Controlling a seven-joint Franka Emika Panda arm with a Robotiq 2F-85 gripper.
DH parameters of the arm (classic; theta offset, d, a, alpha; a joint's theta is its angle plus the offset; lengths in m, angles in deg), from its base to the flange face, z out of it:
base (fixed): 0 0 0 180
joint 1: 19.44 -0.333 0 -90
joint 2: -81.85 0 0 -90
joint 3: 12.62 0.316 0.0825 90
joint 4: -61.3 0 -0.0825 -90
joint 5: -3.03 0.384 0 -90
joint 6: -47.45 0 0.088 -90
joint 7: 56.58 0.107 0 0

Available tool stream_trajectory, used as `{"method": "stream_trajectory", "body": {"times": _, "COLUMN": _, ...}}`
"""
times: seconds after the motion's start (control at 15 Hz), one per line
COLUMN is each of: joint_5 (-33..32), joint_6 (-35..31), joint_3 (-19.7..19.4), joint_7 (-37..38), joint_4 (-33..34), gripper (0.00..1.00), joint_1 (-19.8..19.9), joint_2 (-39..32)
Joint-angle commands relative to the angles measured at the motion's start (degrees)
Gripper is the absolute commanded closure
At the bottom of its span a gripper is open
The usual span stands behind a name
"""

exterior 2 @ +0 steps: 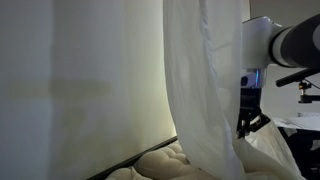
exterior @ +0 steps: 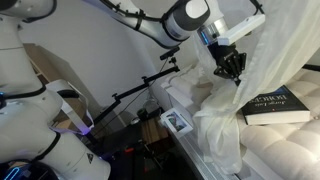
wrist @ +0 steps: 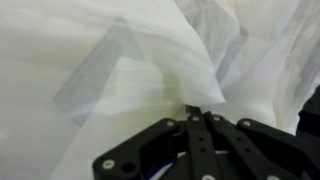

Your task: Draw the curtain to the right

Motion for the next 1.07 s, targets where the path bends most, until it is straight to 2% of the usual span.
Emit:
{"method": "stream_trajectory", "body": {"times": 0.0, "joint_5": 2.5, "joint_6": -6.2, "joint_3": 0.1, "joint_7": 0.5, "joint_4": -10.5, "gripper": 1.00, "joint_1": 1.9, "joint_2": 13.5}}
{"method": "stream_trajectory", "body": {"times": 0.27, "joint_5": 8.2, "joint_6": -11.8, "joint_3": -1.8, "joint_7": 0.5, "joint_4": -16.7, "gripper": 1.00, "joint_1": 3.6, "joint_2": 25.3}}
{"method": "stream_trajectory", "body": {"times": 0.6, "joint_5": 12.9, "joint_6": -16.9, "joint_3": -7.9, "joint_7": 0.3, "joint_4": -22.0, "gripper": 1.00, "joint_1": 4.3, "joint_2": 38.7}}
{"method": "stream_trajectory", "body": {"times": 0.67, "joint_5": 14.8, "joint_6": -19.4, "joint_3": -9.7, "joint_7": -1.4, "joint_4": -22.5, "gripper": 1.00, "joint_1": 3.6, "joint_2": 39.6}}
{"method": "stream_trajectory", "body": {"times": 0.73, "joint_5": 12.0, "joint_6": -15.4, "joint_3": -8.4, "joint_7": 0.5, "joint_4": -18.8, "gripper": 0.98, "joint_1": 3.3, "joint_2": 35.5}}
{"method": "stream_trajectory", "body": {"times": 1.0, "joint_5": 13.1, "joint_6": -17.1, "joint_3": -10.4, "joint_7": 0.3, "joint_4": -21.2, "gripper": 0.98, "joint_1": 3.3, "joint_2": 39.3}}
